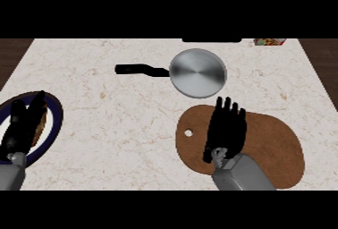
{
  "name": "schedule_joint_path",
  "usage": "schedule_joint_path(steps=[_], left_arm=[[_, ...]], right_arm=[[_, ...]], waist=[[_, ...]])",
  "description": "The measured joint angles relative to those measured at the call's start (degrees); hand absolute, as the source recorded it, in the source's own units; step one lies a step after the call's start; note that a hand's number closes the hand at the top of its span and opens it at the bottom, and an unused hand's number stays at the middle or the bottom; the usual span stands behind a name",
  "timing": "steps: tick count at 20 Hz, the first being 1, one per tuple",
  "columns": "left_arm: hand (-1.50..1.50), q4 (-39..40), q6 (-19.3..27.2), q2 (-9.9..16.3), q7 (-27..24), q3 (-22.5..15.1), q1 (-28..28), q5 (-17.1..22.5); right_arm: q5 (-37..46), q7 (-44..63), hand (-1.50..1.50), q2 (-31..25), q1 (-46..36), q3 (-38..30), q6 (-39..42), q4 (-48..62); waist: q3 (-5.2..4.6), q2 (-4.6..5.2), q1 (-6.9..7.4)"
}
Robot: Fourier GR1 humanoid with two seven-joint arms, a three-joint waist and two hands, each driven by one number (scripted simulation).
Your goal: Pick the bell pepper from the cutting board and place it in the pan
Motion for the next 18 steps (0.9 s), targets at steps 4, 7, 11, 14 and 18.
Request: schedule_joint_path(steps=[4,7,11,14,18], left_arm=[[0.0,0.18,-0.21,-0.4,0.0,0.22,-0.12,-0.69],[0.0,-0.42,-0.21,-1.15,0.04,0.11,0.27,-1.08],[0.0,-0.61,-0.03,-1.92,-0.06,0.31,0.52,-2.01],[0.0,0.17,-0.87,-2.01,-1.13,1.17,0.76,-1.92],[0.0,-0.55,-1.36,-2.05,-0.28,1.68,0.8,-2.13]], right_arm=[[-0.74,-0.42,-1.5,0.04,-1.39,-0.77,0.1,2.33],[-0.7,0.04,-1.5,0.04,-1.12,0.22,-0.87,3.9],[-0.55,-1.05,-1.5,0.12,-2.13,-1.1,-1.7,6.82],[-0.25,-1.34,-1.5,0.13,-0.89,-1.16,-1.98,6.17],[-0.36,-1.38,-1.5,0.13,-0.64,-2.05,-2.39,6.91]], waist=[[0.01,0.04,0.05],[0.02,0.04,0.1],[0.03,0.07,0.07],[0.02,0.05,-0.12],[0.02,0.03,-0.06]])
